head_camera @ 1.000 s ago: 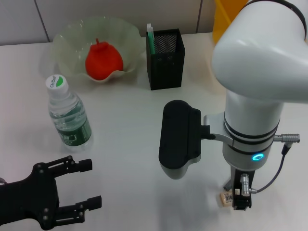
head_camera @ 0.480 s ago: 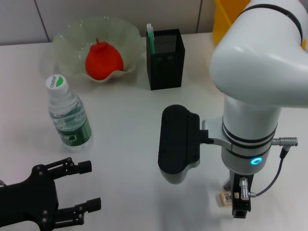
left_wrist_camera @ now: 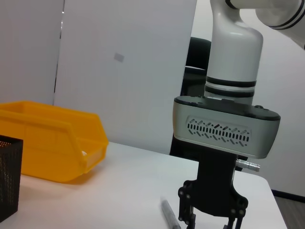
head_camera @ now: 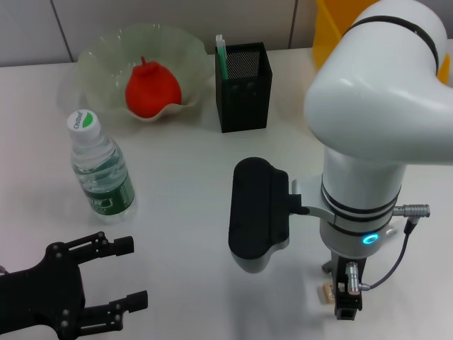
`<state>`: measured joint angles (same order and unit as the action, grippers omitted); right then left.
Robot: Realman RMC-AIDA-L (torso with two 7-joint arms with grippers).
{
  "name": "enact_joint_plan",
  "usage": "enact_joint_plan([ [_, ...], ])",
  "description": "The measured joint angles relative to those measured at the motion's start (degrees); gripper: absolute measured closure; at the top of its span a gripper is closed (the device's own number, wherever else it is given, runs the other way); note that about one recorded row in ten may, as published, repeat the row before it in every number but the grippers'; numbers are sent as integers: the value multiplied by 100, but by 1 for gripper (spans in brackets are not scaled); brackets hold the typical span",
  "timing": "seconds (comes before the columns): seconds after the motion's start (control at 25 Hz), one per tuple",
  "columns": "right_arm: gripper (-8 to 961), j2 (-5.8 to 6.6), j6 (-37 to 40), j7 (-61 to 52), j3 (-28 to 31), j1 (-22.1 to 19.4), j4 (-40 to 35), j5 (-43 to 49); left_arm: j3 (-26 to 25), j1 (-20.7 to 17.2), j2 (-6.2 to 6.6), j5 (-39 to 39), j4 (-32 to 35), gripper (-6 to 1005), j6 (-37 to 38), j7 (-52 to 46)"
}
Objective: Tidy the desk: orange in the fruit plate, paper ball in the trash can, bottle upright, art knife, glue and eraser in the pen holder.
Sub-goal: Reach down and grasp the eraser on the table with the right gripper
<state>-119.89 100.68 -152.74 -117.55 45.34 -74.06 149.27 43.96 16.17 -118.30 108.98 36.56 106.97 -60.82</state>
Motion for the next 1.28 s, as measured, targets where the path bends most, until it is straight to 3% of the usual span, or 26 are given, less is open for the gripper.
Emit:
enact_joint_plan([
  [0.68, 472, 0, -33, -1, -18, 13, 85, -13, -52, 0, 0, -9, 35, 214, 17, -8],
  [0.84, 547, 0, -65, -25, -75, 17, 93, -8, -72, 0, 8, -9, 35, 214, 17, -6],
  [1.28, 636, 0, -98, -66, -162, 22, 99, 31, -113, -7, 9, -8, 28, 214, 17, 2],
])
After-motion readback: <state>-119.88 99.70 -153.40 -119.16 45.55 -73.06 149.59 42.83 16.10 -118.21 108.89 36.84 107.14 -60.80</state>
